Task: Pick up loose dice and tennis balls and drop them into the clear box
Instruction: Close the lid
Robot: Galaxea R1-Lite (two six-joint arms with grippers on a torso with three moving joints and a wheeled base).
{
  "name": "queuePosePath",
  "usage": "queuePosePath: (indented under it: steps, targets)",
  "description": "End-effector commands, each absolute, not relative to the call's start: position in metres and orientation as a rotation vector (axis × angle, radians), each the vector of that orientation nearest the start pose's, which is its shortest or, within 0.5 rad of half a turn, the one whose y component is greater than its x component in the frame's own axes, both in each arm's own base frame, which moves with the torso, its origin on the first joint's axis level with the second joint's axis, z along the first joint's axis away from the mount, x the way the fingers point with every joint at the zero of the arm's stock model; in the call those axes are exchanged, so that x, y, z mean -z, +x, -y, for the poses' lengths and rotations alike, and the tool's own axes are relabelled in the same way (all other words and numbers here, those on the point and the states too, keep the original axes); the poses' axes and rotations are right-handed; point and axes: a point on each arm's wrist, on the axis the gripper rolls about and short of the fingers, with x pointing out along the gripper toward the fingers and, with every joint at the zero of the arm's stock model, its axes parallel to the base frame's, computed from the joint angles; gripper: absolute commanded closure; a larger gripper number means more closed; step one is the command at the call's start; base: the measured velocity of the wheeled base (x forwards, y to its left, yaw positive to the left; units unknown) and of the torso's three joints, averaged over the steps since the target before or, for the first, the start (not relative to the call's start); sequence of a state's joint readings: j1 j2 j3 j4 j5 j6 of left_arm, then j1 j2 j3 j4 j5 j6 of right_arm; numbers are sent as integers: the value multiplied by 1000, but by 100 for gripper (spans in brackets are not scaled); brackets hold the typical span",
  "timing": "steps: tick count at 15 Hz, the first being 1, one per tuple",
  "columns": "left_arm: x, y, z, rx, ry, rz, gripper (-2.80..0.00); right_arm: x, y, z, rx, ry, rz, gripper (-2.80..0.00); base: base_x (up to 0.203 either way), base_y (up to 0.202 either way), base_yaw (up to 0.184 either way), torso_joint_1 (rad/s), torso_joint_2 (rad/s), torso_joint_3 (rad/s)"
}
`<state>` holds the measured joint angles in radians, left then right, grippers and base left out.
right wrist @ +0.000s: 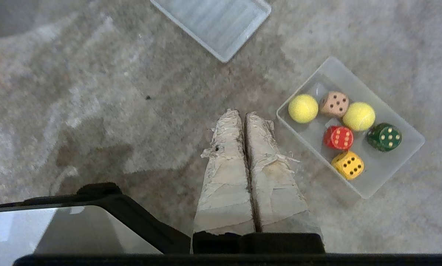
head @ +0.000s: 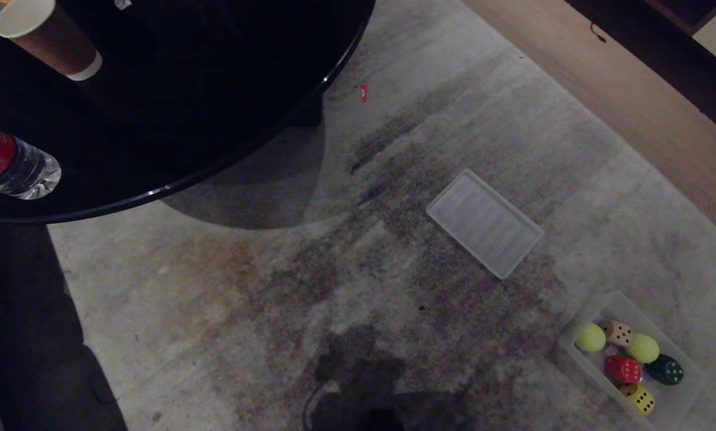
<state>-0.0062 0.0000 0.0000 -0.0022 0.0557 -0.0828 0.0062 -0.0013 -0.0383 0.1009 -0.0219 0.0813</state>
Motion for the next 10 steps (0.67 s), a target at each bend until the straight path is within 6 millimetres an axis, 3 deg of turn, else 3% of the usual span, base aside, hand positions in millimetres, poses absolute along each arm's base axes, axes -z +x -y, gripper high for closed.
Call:
queuePosePath:
  steps: [1, 10]
  targets:
    - [-75, -23, -1, -51, -83, 1, 0, -76, -26, 1, 19, 80, -62, 0, 0, 0, 0, 6, -4, -188]
    - [-75, -23, -1, -51, -84, 1, 0, -76, -26, 1, 19, 79, -62, 0, 0, 0, 0, 3, 3, -201]
